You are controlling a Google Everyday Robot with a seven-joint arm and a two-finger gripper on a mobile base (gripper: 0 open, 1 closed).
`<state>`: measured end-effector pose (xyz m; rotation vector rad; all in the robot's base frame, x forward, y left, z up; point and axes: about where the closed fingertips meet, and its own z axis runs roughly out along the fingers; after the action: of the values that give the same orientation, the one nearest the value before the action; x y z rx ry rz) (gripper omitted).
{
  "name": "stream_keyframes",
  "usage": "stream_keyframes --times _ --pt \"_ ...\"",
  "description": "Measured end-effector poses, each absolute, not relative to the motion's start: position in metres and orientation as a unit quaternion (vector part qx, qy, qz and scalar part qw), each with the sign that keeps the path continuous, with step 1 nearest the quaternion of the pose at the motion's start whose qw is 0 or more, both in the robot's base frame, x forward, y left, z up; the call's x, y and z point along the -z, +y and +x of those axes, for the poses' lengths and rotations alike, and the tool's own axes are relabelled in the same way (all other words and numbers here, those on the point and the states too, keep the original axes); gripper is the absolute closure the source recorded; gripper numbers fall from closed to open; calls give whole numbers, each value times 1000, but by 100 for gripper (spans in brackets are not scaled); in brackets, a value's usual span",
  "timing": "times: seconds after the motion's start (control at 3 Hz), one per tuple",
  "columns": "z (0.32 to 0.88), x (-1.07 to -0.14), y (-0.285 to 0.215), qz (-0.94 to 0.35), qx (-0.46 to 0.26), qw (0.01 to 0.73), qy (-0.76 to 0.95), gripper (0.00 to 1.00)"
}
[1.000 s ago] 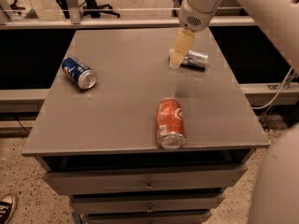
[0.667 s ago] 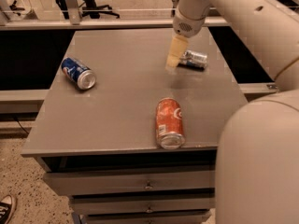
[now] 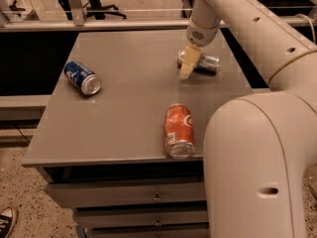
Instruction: Place redbull can upright
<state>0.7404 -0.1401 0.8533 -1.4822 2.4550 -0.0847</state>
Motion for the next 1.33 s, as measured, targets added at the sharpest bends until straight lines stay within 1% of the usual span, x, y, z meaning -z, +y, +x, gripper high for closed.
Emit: stream_keyframes --times 0.33,0.67,1.0,1.33 --pt "744 -849 -136 -512 16 130 849 40" --pt "744 -858 -121 -523 1 141 840 64" --pt "736 -886 -100 -544 -28 179 819 86" --pt "722 -924 -83 -554 -90 249 789 100"
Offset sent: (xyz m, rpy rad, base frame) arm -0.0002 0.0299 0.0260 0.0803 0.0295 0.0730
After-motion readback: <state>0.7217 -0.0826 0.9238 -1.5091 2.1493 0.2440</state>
